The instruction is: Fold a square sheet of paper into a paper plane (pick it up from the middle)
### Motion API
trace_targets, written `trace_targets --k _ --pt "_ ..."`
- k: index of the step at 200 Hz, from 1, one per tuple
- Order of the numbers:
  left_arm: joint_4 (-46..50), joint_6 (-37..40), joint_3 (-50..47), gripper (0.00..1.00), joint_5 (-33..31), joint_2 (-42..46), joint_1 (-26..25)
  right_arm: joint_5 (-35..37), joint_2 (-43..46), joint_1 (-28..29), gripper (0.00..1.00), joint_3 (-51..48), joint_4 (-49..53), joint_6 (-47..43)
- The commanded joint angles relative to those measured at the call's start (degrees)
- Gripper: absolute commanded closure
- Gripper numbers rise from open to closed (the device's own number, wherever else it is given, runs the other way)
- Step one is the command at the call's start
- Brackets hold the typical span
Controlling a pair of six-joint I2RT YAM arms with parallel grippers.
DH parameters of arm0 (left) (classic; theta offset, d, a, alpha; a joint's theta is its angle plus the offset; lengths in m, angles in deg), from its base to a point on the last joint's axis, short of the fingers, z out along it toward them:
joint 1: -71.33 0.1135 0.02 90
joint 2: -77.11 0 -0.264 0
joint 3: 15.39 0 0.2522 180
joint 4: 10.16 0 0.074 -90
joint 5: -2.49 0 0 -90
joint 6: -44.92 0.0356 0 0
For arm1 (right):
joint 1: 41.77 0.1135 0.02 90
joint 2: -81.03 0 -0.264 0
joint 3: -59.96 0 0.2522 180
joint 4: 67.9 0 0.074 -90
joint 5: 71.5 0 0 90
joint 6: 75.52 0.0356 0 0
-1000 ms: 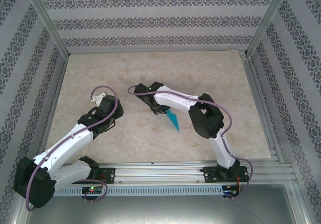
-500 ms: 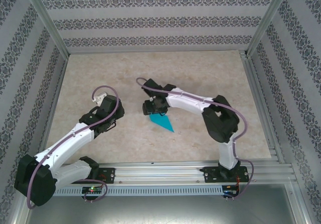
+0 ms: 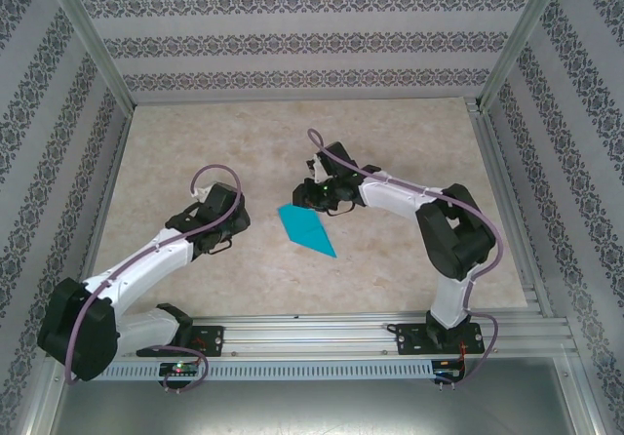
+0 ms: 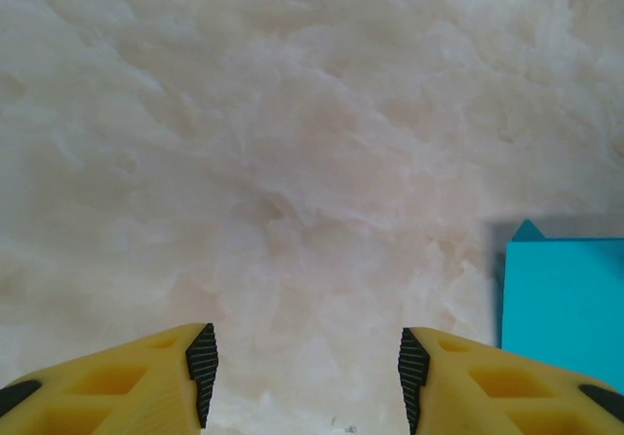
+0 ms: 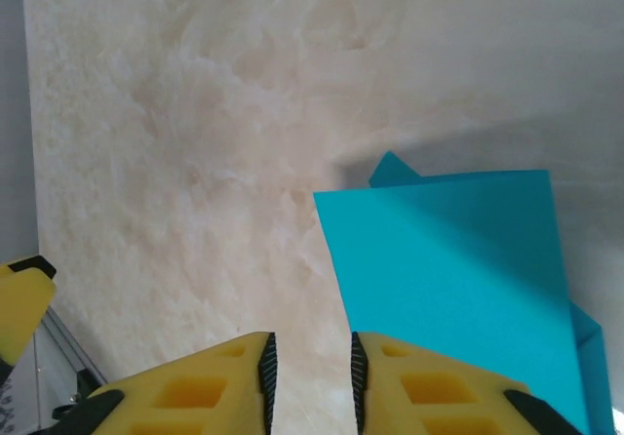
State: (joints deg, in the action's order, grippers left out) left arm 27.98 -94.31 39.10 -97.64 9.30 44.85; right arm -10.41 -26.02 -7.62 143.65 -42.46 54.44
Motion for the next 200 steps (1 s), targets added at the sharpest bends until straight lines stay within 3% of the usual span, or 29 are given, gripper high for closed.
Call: trace_targets --k 1,45,81,125,162,200 --pt "-1.5 2.4 2.6 0.44 3.4 -1.7 0.8 -2.5 -3.5 -1.4 0.74 -1.1 -4.3 2.0" --pt "-2.7 3.5 3.6 0.44 7.0 -3.9 0.7 -3.6 -7.3 -3.6 0.76 -4.3 -11.7 6.0" --pt "-3.9 4.4 4.4 0.44 9.4 -5.8 0.8 2.2 -7.7 -3.9 0.77 -10.1 -16.1 12.6" --pt "-5.5 5.9 7.6 0.44 16.4 -11.8 0.8 8.4 -7.0 -3.2 0.76 -23.7 -37.6 28.9" --pt "-7.2 5.9 9.7 0.44 22.6 -16.4 0.8 5.2 -2.5 -4.1 0.72 -23.0 -37.4 25.1" --pt "-6.4 6.1 10.8 0.44 23.1 -18.3 0.8 2.1 6.0 -5.1 0.67 -20.1 -26.5 16.1"
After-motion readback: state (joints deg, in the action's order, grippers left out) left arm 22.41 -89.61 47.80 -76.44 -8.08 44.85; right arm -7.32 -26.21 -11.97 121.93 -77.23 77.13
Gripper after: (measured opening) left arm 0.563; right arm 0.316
